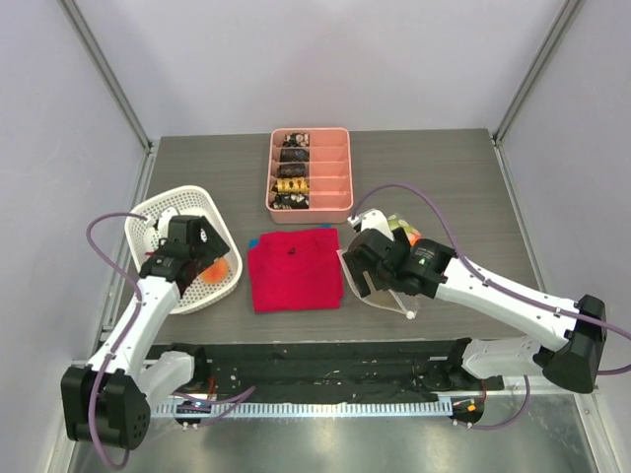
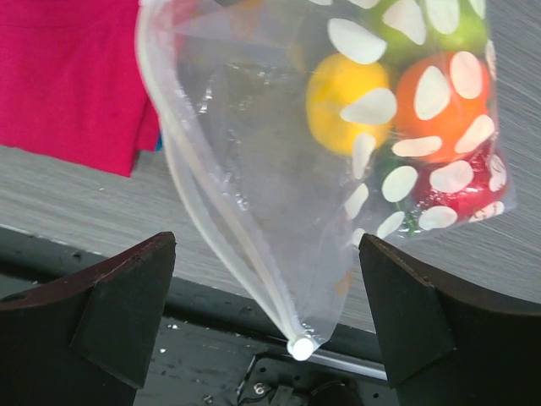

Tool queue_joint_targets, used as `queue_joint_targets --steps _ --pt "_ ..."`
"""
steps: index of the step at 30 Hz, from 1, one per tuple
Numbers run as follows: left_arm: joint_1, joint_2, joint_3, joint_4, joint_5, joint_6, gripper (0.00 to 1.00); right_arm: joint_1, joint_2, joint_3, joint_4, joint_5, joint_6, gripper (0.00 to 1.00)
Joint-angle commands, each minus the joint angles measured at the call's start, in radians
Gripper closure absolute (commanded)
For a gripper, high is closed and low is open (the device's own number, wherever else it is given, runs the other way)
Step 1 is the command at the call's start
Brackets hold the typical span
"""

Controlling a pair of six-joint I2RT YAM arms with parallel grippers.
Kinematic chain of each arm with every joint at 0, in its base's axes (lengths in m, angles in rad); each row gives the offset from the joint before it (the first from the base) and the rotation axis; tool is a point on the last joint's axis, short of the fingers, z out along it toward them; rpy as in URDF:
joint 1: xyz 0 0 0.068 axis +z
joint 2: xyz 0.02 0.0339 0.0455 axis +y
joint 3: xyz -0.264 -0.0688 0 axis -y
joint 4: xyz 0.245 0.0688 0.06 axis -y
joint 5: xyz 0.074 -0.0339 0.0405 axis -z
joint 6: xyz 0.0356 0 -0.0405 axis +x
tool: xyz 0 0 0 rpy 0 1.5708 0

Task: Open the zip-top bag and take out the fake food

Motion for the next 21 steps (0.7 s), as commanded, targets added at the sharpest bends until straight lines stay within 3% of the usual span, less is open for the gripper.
queue_joint_targets --steps 1,6,7,10,12,14,15,17,18,21 --pt "0.007 -0.04 0.059 -0.012 0.01 -0.003 0.0 0.001 0.018 -0.023 -0.007 0.11 0.014 0.07" --pt "0.005 -0.13 0.066 -0.005 0.126 0.028 0.02 0.0 0.03 -0.039 0.022 0.1 0.011 0.23" --pt "0.004 -0.15 0.06 0.029 0.273 0.052 0.05 0.001 0.029 -0.047 0.024 0.116 0.014 0.26" --pt "-0.062 -0.201 0.012 0.231 0.537 0.046 0.12 0.0 0.03 -0.055 0.021 0.139 0.018 0.34" --pt "-0.206 -0.174 0.027 0.311 0.565 0.034 0.2 -0.002 0.032 -0.053 0.018 0.141 0.023 0.44" --pt "-0.344 -0.135 0.047 0.359 0.505 0.049 0.25 -0.006 0.037 -0.053 0.018 0.152 0.029 0.5" --pt "-0.461 -0.122 0.043 0.449 0.497 0.056 0.33 -0.009 0.04 -0.053 0.015 0.155 0.038 0.56" --pt "-0.571 -0.096 0.005 0.561 0.484 0.077 0.46 -0.034 0.041 -0.05 0.018 0.156 0.044 0.65" --pt "-0.667 -0.086 -0.012 0.686 0.472 0.088 0.51 -0.045 0.035 -0.047 0.022 0.152 0.049 0.8" --pt "-0.839 -0.033 -0.071 0.842 0.382 0.164 0.61 -0.083 0.015 -0.015 0.05 0.062 0.054 0.99"
